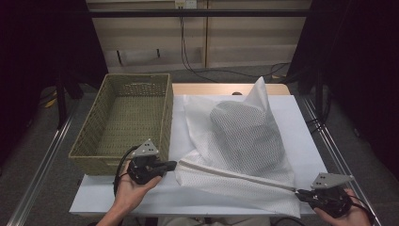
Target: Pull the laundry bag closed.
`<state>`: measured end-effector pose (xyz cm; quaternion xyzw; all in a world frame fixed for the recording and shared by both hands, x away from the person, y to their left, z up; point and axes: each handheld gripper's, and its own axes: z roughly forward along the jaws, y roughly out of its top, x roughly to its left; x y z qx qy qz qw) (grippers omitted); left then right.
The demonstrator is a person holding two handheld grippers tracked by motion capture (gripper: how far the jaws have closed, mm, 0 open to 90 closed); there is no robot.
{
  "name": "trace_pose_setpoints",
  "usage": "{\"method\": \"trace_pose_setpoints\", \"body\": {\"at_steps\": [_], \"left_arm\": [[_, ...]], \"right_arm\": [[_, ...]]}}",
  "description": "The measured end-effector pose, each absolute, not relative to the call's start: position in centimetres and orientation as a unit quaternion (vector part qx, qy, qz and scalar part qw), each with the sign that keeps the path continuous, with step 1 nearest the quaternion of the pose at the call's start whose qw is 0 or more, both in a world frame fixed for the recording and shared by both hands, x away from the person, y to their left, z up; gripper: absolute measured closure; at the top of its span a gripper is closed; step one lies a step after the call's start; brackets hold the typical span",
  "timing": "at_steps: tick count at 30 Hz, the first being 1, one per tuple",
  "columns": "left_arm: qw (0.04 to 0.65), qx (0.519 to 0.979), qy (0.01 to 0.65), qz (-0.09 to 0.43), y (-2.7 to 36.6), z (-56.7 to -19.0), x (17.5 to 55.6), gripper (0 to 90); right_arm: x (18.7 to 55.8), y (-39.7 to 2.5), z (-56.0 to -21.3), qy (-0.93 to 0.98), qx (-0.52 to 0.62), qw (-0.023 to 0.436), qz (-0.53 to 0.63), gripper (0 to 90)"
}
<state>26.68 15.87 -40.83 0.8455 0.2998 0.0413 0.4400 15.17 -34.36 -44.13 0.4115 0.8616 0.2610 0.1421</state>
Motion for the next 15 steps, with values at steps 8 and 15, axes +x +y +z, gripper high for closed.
{"method": "trace_pose_setpoints", "body": {"at_steps": [8, 15], "left_arm": [[0.446, 0.843, 0.298, 0.042, 15.87, -40.9, 26.59, 90.0], [0.456, 0.843, 0.285, 0.031, 15.99, -41.35, 26.28, 90.0]], "right_arm": [[15.33, -34.95, -44.42, 0.858, 0.417, 0.15, 0.259, 82.4], [15.51, -34.94, -44.5, 0.846, 0.432, 0.162, 0.268, 82.3]]}}
